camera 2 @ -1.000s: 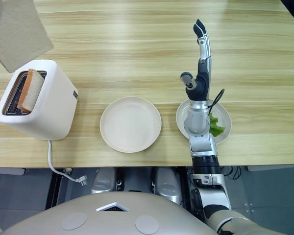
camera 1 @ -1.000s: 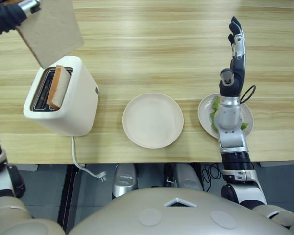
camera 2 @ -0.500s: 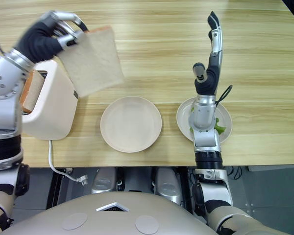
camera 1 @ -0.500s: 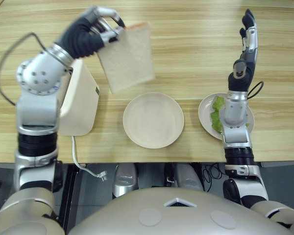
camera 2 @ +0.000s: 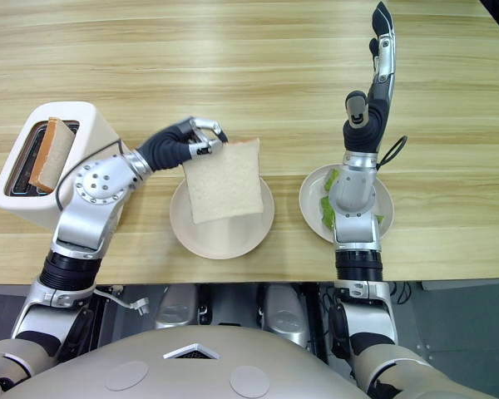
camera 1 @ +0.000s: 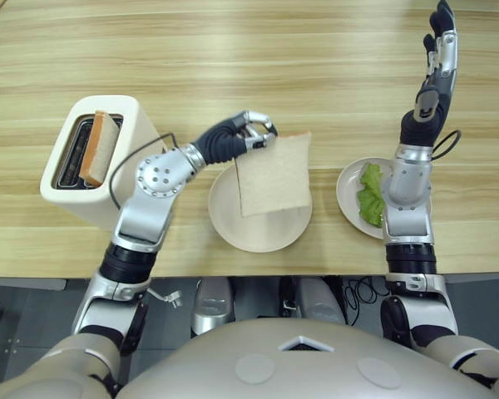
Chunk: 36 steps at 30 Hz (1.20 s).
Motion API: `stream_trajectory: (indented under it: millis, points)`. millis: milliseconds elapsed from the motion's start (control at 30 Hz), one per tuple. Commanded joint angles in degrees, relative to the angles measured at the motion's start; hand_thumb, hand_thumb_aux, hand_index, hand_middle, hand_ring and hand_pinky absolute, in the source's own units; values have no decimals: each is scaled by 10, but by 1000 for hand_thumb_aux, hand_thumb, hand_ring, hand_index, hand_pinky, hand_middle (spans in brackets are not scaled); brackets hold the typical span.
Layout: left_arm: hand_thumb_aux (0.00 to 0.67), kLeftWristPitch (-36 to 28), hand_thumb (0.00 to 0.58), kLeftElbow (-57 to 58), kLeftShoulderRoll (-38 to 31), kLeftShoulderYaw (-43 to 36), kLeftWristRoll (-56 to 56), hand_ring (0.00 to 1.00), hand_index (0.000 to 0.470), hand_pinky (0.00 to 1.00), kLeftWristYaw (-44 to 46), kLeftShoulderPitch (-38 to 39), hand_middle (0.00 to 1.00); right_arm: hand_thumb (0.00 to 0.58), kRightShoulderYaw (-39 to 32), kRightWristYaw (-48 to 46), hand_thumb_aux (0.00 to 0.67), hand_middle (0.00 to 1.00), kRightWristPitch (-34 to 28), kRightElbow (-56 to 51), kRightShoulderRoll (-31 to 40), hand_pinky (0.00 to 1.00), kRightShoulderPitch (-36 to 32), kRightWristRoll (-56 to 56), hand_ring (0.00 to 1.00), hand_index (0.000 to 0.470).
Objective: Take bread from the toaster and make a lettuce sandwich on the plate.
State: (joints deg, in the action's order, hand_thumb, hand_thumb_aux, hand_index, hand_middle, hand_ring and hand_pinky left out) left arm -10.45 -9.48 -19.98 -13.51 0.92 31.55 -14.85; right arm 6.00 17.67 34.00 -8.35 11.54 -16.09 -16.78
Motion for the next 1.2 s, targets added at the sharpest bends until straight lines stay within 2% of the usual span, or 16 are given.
stream_trajectory:
  millis: [33,333,600,667,833,1067,1200]
  points:
    - [670,19,580,56,-1,-12,14,1000,460,1000,2,6,1000,0,5,-4,0,0,-8,3,0,0,-3,8,0,0]
    - [670,99,580,188,1,-29,63,1000,460,1000,-17,-2,1000,0,4,-9,0,0,-13,15,0,0,2,6,0,0]
    - [670,148,580,249,10,-38,102,1000,460,1000,-41,-2,1000,0,11,-30,0,0,-25,36,13,0,-1,21,0,0]
    - [670,155,580,253,10,-41,112,1000,460,1000,-47,-2,1000,0,15,-47,0,0,-32,45,34,0,-3,22,0,0]
    - [670,178,580,258,14,-52,145,1000,460,1000,-78,-8,1000,0,20,-115,0,0,-45,50,137,0,17,1,0,0]
    - [670,202,580,278,17,-58,179,1000,460,1000,-105,-21,1000,0,33,-168,0,0,-21,40,265,0,98,-45,0,0]
    - [670,214,580,291,6,-54,192,1000,460,1000,-120,-28,1000,0,-2,-202,0,0,5,16,332,0,137,-104,0,0]
